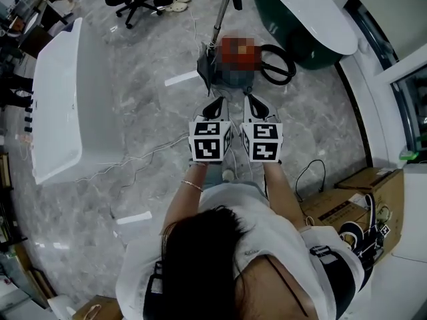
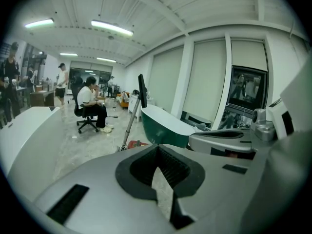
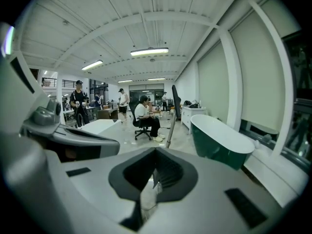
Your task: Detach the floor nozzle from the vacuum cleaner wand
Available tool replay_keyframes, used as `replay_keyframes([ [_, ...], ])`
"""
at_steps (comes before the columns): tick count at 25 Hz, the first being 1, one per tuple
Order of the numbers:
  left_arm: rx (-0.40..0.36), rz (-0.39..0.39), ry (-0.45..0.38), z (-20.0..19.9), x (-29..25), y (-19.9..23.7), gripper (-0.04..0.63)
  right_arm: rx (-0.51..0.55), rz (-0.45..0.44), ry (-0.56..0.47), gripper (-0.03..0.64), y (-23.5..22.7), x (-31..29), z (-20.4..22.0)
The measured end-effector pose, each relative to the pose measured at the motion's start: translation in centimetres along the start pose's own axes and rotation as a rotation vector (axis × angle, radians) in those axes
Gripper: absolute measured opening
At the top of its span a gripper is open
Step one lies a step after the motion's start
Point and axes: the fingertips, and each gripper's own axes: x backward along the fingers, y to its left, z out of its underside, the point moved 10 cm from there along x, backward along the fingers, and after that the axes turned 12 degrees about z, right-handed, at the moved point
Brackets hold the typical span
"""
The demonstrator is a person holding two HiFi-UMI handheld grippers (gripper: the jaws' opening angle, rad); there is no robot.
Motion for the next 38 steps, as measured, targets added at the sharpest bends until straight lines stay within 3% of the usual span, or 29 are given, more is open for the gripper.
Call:
replay_keyframes([
  [15, 0.029, 0.021, -0.001, -2.3, -4.1, 4.2, 0.002, 0.013, 0.019, 0.025, 0.012, 0.3, -5.8, -1.9],
  [21, 0.068, 0.058, -0.012, -3.9, -6.4, 7.0, 0.002, 0.071, 0.018, 0.065, 0.012, 1.5, -9.2, -3.0],
  [30, 0.084, 0.086, -0.007, -6.7, -9.0, 12.4, 0.002, 0.063, 0.032, 0.091, 0.012, 3.1, -13.9, -5.4],
  [38, 0.022, 0.128, -0.002, -10.0, -11.5, 15.3, 0.002, 0.042, 0.086, 0.085, 0.012, 3.3, -17.6, -8.4],
])
